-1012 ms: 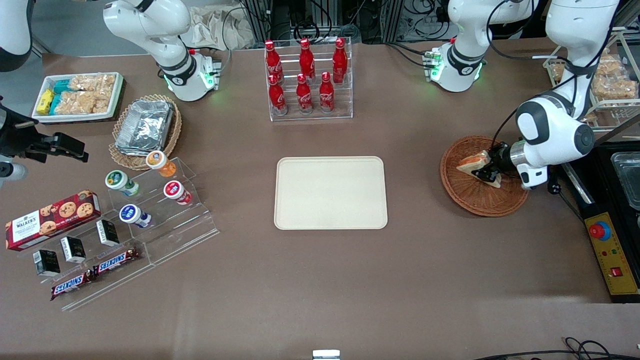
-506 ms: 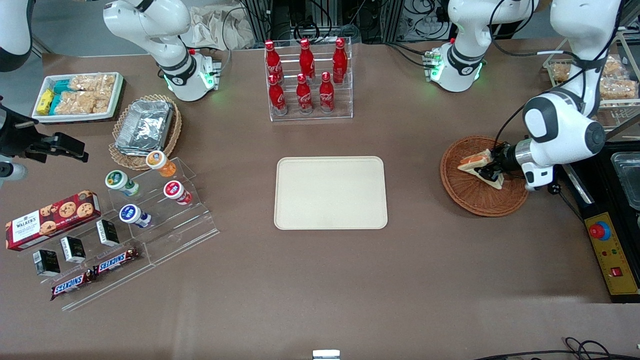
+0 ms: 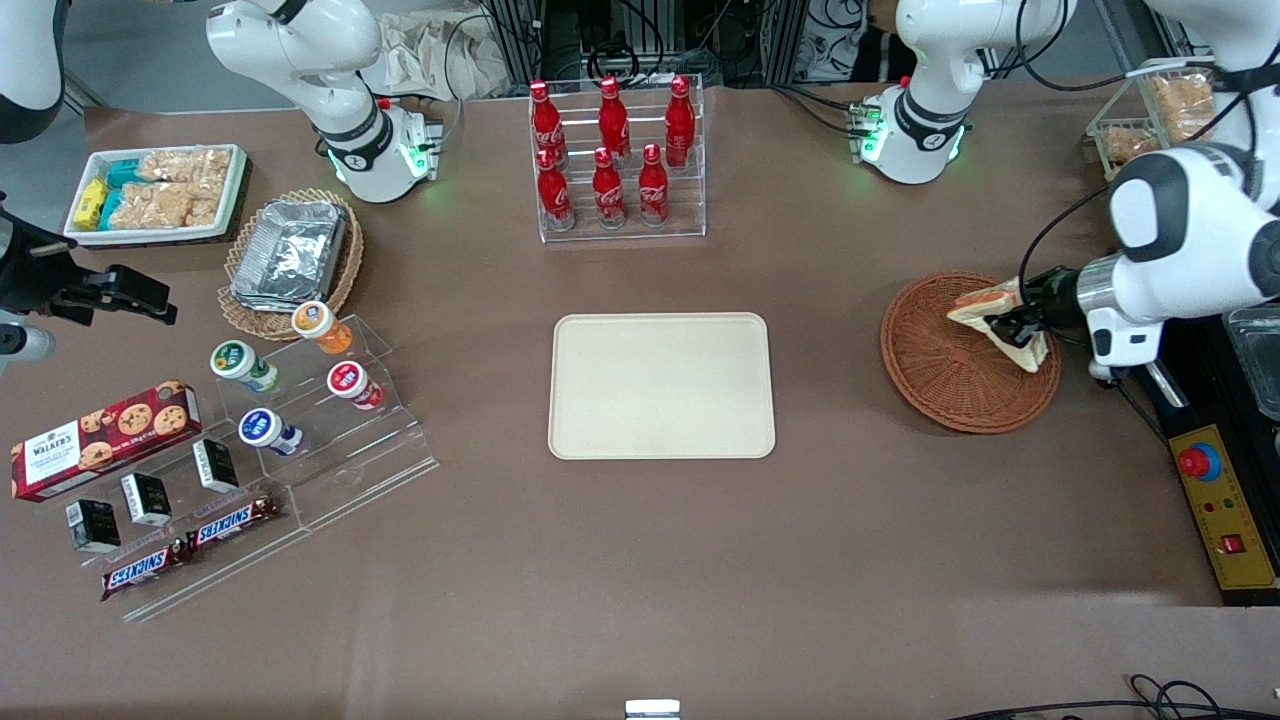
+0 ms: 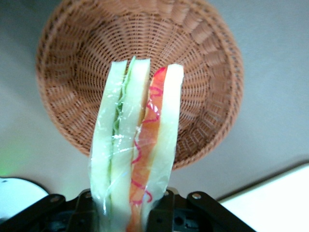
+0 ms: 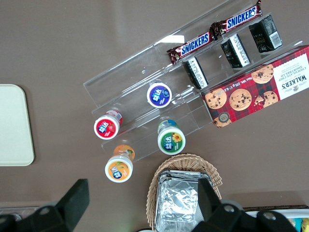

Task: Place sandwich from basket to tray
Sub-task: 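Lift the sandwich out of the basket with the left gripper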

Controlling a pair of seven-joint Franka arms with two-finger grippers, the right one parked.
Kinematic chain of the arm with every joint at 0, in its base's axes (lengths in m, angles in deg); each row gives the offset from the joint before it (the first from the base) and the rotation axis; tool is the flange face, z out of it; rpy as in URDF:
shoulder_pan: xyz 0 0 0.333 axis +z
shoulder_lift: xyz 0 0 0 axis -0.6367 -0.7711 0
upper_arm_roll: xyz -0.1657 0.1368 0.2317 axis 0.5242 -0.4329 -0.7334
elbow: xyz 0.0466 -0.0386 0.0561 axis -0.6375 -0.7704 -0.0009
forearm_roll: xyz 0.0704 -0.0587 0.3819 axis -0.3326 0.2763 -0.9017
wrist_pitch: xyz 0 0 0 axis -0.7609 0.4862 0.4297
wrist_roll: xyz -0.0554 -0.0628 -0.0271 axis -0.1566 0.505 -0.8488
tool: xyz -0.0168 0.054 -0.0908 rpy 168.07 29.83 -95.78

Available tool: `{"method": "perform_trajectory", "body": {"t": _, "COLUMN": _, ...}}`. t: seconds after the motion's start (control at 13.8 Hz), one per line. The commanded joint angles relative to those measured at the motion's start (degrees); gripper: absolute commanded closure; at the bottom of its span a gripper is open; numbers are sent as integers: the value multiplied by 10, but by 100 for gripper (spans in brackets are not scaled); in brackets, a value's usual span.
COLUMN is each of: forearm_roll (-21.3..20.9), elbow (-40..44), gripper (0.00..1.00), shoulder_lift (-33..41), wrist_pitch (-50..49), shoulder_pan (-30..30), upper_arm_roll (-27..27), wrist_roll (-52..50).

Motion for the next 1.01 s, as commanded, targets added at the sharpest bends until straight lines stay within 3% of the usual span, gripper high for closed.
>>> {"method": "perform_trajectory", "body": {"t": 0.0, "forearm_roll": -19, "elbow": 77, "gripper": 71, "shoulder_lift": -2, "wrist_pitch": -73, "shoulder_pan": -8, "upper_arm_roll": 5, "wrist_roll": 3}}
{"method": "perform_trajectory", "body": {"t": 0.22, "forearm_roll": -46, "elbow": 132, "gripper": 71, "shoulder_lift": -5, "wrist_pitch": -118, "shoulder_pan": -8, "upper_arm_roll": 64, "wrist_roll": 4}}
{"method": "perform_trajectory", "body": {"t": 0.58, "forearm_roll": -48, "elbow": 187, "gripper": 70, "shoulder_lift": -23, "wrist_pitch": -136, "shoulder_pan": -8, "upper_arm_roll": 179, "wrist_roll": -1}}
{"method": "perform_trajectory", "body": {"t": 0.94, "forearm_roll": -53, "elbow": 240, "gripper": 70, "shoulder_lift": -113, "wrist_pitch": -120, "shoulder_pan": -10, "upper_arm_roll": 290, "wrist_roll": -7}}
